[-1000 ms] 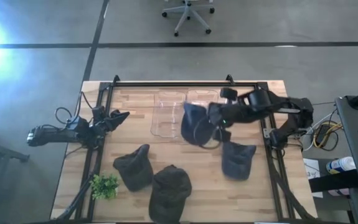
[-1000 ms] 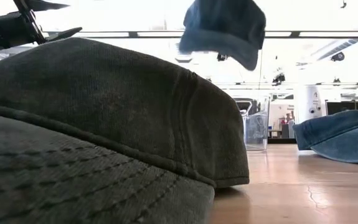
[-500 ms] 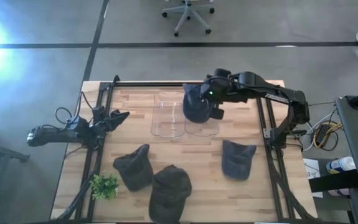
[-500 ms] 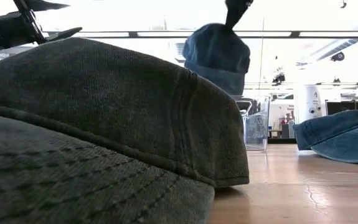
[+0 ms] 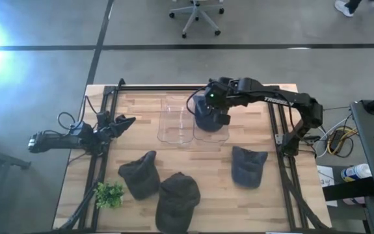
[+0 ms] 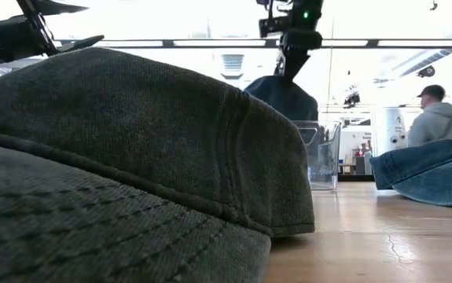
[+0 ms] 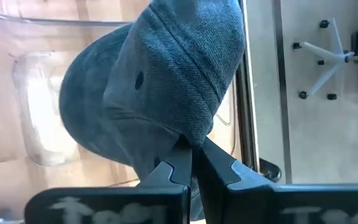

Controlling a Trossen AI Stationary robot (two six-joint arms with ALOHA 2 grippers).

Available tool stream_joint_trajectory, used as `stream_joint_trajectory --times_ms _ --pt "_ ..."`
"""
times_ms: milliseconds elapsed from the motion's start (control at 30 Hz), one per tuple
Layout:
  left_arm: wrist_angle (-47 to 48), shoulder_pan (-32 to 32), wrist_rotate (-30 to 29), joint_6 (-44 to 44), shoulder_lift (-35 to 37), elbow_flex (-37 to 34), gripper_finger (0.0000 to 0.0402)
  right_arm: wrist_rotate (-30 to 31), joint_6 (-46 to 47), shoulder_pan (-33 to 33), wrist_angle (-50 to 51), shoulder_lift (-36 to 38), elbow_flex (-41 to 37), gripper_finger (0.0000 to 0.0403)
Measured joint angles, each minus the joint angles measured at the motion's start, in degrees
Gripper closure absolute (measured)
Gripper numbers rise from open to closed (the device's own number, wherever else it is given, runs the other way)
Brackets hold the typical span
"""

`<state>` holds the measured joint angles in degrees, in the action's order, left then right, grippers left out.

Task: Pick & Place hat
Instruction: Put the bottom blue cap into the right transparent bin

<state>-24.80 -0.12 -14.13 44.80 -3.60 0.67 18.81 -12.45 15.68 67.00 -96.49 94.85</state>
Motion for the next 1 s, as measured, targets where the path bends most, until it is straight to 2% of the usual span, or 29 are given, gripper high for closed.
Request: stream_joint_trajectory --times_ms 300,700,833,1000 --pt "0.0 0.0 0.0 0.15 0.0 0.0 0.0197 -2.32 -3.01 3.16 -6.25 0.04 -6.22 0.0396" --pt "0.0 0.0 -0.02 0.67 0.0 0.0 0.0197 -4.63 -5.24 8.94 -6.58 -0.04 -7.91 0.0395" --pt "0.0 0.0 -0.03 0.7 0.0 0.0 0.0197 -9.25 -5.01 9.44 -8.56 0.17 -7.93 0.0394" --pt "-0.01 0.0 -0.03 0.7 0.0 0.0 0.0197 -11.56 -4.88 9.34 -10.38 0.39 -7.93 0.0364"
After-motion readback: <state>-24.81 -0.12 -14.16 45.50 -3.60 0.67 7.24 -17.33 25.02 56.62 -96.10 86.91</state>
